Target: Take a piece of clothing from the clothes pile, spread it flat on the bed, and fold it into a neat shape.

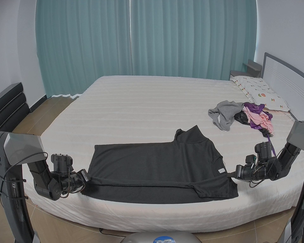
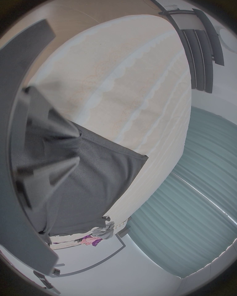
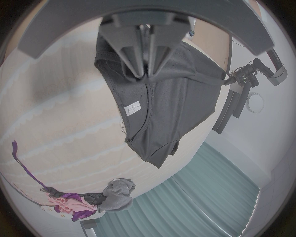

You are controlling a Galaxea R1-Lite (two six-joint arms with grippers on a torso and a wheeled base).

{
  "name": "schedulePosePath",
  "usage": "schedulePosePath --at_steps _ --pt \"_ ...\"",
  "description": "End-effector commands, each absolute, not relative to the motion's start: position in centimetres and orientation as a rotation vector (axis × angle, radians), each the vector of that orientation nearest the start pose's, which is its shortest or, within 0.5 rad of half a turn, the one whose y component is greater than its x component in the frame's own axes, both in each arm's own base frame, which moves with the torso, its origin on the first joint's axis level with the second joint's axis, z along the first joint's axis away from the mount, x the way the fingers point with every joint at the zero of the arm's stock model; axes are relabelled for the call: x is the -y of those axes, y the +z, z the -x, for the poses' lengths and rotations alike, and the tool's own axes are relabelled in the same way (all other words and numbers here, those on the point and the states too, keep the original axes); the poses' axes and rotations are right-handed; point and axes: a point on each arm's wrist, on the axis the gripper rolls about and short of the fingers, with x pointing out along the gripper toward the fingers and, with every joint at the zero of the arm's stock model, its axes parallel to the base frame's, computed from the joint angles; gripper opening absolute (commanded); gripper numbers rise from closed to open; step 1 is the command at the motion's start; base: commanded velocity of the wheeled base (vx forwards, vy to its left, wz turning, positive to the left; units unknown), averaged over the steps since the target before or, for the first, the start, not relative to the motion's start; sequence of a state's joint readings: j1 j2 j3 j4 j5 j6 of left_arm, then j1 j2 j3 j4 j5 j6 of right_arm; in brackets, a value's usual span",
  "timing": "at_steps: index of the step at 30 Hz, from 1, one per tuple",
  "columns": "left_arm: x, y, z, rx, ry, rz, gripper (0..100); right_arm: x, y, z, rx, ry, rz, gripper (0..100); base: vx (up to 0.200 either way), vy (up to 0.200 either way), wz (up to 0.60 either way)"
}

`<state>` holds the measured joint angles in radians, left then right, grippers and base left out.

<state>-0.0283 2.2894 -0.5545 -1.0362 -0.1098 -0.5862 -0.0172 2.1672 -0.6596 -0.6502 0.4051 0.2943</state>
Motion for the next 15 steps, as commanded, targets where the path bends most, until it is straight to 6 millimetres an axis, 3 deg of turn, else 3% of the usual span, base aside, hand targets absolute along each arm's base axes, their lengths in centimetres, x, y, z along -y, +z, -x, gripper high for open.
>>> schedulePosePath --at_steps 1,8,15 --pt "1.2 -2.9 -32.3 -0.727 0.078 0.594 100 -0.5 -0.3 -32.1 -0.912 0.242 -0.457 100 0.000 0.000 0.00" --pt "1.0 -2.1 -32.3 -0.701 0.090 0.634 100 -0.4 0.2 -31.7 -0.911 0.247 -0.497 100 0.000 0.000 0.00" --pt "0.2 -0.1 -31.3 -0.657 0.100 0.654 100 -0.1 0.8 -29.2 -0.916 0.264 -0.562 100 0.000 0.000 0.00"
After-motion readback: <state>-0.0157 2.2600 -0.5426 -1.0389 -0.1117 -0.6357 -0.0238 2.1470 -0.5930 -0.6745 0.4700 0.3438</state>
